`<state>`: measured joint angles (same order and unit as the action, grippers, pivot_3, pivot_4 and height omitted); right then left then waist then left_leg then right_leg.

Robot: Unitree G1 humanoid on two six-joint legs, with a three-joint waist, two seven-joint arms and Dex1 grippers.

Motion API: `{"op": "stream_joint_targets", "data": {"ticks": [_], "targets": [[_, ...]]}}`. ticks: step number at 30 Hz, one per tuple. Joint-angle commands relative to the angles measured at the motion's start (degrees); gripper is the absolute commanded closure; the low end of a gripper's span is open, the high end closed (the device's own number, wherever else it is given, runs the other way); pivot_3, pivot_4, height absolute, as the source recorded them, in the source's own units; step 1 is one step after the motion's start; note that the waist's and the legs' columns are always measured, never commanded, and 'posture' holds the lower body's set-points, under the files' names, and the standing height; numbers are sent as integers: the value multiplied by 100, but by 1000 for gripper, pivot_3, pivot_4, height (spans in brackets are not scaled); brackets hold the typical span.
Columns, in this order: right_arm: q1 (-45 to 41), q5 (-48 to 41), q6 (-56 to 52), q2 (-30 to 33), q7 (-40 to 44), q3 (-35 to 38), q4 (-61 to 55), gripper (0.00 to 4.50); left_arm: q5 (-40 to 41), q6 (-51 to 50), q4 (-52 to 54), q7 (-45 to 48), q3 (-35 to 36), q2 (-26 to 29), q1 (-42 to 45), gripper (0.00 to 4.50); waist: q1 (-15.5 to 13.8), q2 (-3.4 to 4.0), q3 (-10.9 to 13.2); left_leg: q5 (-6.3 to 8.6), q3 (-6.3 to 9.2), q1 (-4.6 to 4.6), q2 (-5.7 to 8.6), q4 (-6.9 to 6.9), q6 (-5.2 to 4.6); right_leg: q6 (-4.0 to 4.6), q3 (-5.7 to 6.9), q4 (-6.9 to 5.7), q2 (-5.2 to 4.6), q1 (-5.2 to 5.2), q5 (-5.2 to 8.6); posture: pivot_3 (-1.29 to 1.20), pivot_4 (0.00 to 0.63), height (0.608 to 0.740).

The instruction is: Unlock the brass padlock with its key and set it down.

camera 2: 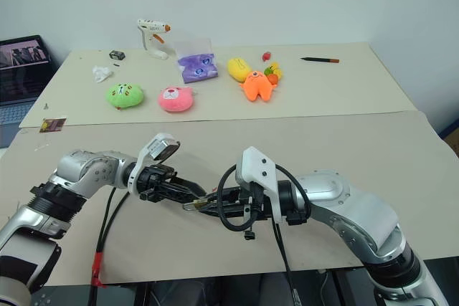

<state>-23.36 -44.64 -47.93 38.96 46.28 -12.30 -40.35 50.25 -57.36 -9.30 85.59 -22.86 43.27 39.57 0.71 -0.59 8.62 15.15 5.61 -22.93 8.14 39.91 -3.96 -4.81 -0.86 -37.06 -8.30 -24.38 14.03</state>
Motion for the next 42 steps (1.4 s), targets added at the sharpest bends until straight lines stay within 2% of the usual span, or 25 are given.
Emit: {"op": "stream_joint_targets", "data": {"ticks": [1, 2, 12, 19, 42], "targets": [[-37, -100, 98, 25, 51, 199, -183, 4346, -52, -181, 216, 47, 262, -36, -19, 4185, -2, 0, 0, 0, 0, -1, 0, 0, 0, 0, 0, 0, 0, 0, 0, 0, 150, 740], [-34, -101, 100, 27, 45, 206, -184, 4346, -77, -217, 235, 91, 265, -38, -22, 4473, -4, 0, 0, 0, 0, 0, 0, 0, 0, 0, 1, 1, 0, -1, 0, 0, 150, 740], [-149, 185, 264, 95, 133, 234, 59, 4346, -92, -637, 525, 511, 286, -29, 110, 4473, -2, 0, 0, 0, 0, -1, 0, 0, 0, 0, 0, 2, 0, 1, 0, 0, 150, 740], [-186, 419, 424, 138, 331, 174, 193, 4346, -56, -863, 499, 389, 528, -234, 196, 4473, -1, 0, 0, 0, 0, -1, 0, 0, 0, 0, 2, 1, 0, 1, 0, 0, 150, 740], [-611, 1054, 971, 70, 838, 217, 1088, 4346, 133, -1385, 788, 163, 986, -347, -13, 4473, -3, 0, 0, 0, 0, -2, 0, -1, 1, 1, 2, 1, -1, 1, 0, 0, 150, 740]]}}
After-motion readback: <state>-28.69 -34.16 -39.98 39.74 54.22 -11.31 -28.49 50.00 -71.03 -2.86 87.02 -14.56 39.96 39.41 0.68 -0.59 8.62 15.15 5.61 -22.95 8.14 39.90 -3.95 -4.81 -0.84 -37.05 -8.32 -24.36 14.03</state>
